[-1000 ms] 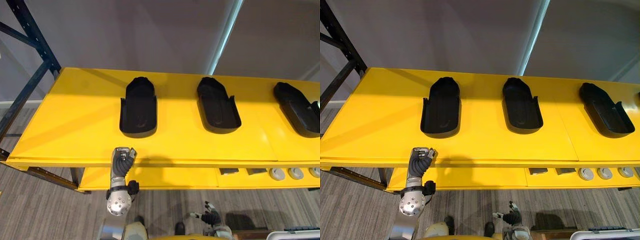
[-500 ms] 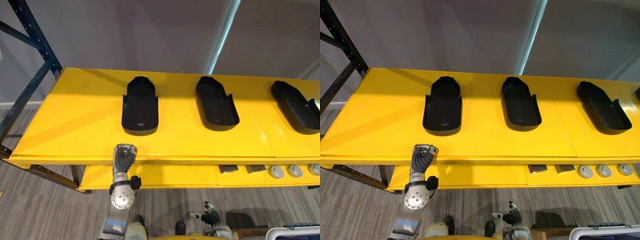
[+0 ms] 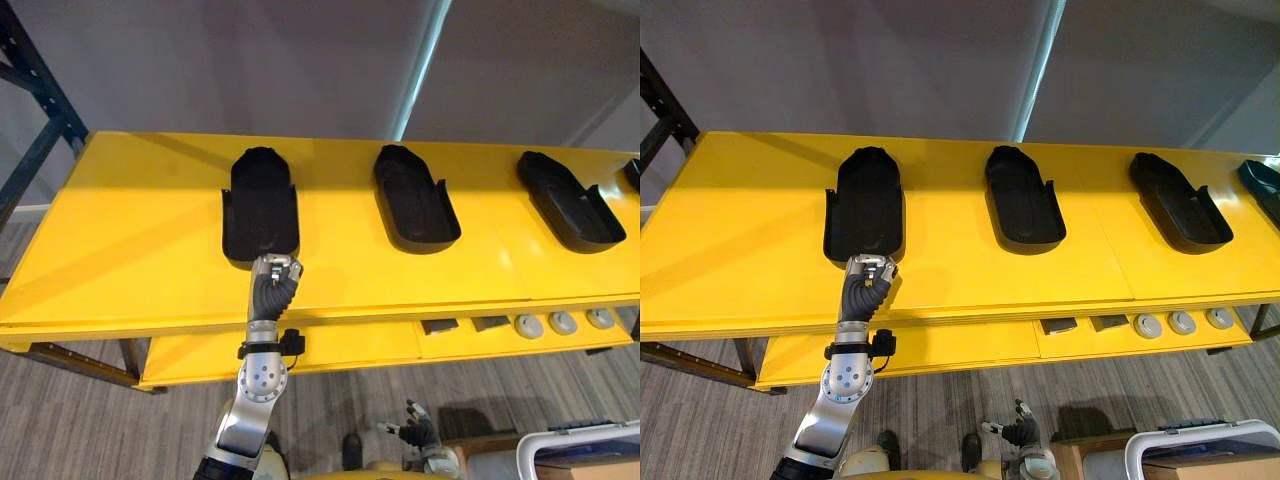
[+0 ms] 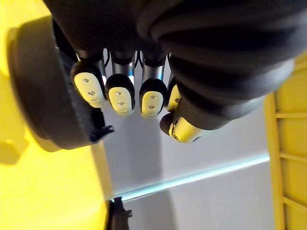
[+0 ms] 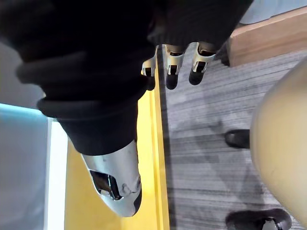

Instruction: Walk over and take plastic housings, then place them on the shelf

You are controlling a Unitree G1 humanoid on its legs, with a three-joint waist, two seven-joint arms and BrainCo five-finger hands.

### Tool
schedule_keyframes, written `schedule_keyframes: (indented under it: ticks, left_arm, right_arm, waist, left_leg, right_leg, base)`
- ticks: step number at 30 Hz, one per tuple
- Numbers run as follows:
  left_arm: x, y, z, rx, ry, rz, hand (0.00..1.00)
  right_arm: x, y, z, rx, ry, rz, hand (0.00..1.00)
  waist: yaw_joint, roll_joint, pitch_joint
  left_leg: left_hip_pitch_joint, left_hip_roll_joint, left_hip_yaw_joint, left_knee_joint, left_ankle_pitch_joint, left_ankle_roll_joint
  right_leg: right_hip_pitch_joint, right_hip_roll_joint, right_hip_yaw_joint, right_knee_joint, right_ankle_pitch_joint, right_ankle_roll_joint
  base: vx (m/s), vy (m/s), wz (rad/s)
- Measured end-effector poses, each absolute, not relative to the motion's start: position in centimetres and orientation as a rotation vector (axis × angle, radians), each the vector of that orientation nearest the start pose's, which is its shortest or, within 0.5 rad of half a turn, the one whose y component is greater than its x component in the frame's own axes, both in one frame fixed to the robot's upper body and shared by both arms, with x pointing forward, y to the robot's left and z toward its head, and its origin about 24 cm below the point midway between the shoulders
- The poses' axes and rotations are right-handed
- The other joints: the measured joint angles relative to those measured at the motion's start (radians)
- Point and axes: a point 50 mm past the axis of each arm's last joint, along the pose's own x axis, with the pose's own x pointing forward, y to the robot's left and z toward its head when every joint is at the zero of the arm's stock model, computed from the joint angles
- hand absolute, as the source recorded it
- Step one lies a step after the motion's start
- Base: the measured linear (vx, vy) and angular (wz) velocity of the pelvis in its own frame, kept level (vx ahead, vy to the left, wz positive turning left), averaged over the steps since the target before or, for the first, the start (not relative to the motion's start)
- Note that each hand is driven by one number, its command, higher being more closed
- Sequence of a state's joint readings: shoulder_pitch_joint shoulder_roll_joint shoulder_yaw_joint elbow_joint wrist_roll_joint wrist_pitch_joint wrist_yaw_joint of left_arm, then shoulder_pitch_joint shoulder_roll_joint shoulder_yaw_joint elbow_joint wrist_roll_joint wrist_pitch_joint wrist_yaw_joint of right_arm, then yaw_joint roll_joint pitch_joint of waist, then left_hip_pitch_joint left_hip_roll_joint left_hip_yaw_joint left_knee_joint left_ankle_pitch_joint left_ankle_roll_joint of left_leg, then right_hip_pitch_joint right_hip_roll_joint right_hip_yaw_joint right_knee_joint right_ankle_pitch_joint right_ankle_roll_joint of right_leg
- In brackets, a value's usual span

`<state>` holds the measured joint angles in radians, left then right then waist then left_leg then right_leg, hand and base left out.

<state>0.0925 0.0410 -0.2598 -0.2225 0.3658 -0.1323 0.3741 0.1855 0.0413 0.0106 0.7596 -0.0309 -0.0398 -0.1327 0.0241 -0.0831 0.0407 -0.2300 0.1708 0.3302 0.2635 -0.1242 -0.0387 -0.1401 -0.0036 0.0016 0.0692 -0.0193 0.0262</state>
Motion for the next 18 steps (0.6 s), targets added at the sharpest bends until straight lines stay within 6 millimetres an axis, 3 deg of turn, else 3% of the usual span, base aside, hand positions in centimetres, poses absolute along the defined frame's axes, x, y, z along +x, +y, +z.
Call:
schedule_keyframes:
  ticks: [9,18]
  left_arm:
    - [22.5,10.5,9.0,0.249,-0.359,0.141,1.00]
    - [22.9,11.3,7.9,0.259,-0.280,0.193,1.00]
  right_arm:
    - [11.7,-14.5,-14.1,-0.035,0.900,-0.128,0.00]
    - [11.6,-14.6,-14.1,-0.036,0.902,-0.128,0.00]
  waist:
    - [-0.008,0.003,0.002]
    - [-0.008,0.003,0.002]
  left_leg:
    - [0.019,-0.004,-0.001,-0.019,0.001,0.002]
    - [0.020,-0.005,0.000,-0.020,0.001,0.001]
  right_leg:
    - [0.014,0.000,-0.002,-0.004,-0.002,-0.001]
    - [0.014,-0.001,-0.003,-0.003,-0.004,-0.002]
  base:
    - [0.01,-0.002,0.01]
    - [0.00,0.000,0.00]
